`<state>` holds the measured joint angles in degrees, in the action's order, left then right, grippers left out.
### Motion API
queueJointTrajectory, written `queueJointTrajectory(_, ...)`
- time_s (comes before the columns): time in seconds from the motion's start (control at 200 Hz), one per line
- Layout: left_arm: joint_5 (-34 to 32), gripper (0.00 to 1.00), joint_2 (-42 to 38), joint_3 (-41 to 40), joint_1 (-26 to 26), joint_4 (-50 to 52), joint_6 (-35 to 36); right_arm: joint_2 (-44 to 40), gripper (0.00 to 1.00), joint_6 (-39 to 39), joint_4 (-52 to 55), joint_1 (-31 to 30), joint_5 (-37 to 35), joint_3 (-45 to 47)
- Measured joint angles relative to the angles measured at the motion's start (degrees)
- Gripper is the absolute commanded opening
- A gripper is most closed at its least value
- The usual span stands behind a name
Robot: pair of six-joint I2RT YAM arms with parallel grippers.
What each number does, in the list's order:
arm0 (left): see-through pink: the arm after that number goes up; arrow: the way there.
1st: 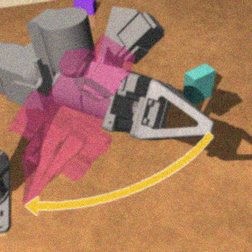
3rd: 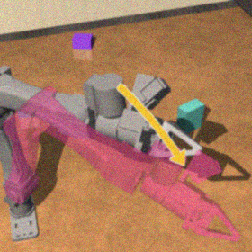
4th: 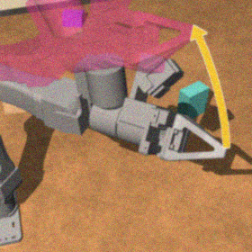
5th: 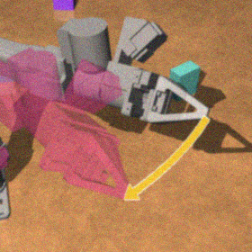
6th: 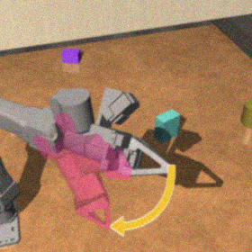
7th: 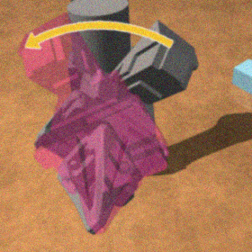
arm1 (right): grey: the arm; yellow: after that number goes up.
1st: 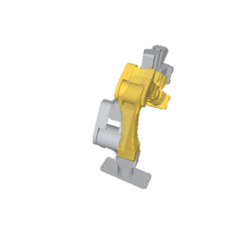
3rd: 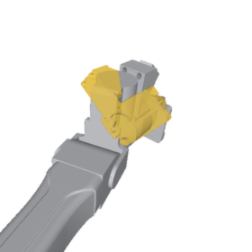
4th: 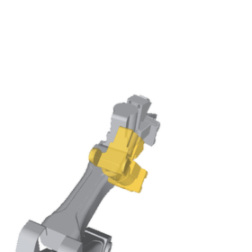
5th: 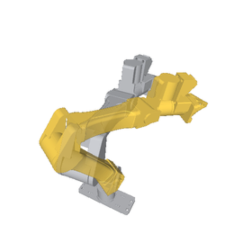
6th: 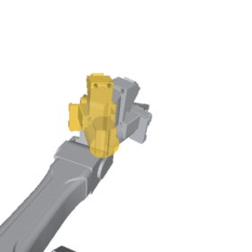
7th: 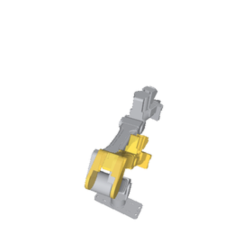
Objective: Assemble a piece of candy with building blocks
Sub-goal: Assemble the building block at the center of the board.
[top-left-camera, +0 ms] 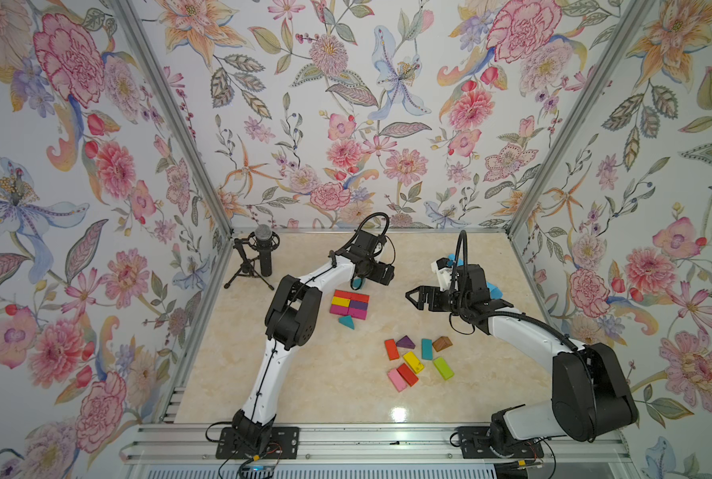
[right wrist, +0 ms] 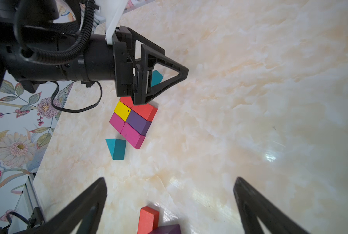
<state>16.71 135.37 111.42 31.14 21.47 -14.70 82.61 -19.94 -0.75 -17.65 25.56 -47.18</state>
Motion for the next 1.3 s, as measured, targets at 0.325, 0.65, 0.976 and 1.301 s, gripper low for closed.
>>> queueJointTrajectory(0.325,-1.38,0.99,0.2,-1.14,0.0,0.83,1.49,0.0,1.0,0.0,0.0,-0.7,0.57,0.0)
queueJointTrajectory(0.65,-1.33,0.99,0.2,-3.04,0.02,0.83,1.46,0.0,1.0,0.0,0.0,-0.74,0.57,0.0)
queueJointTrajectory(0.976,-1.31,0.99,0.2,-3.5,0.24,0.79,1.49,0.0,1.0,0.0,0.0,-1.03,0.57,0.0)
queueJointTrajectory(1.301,-1.38,0.99,0.2,-5.05,0.39,0.33,1.7,0.0,1.0,0.0,0.0,-1.03,0.57,-0.02)
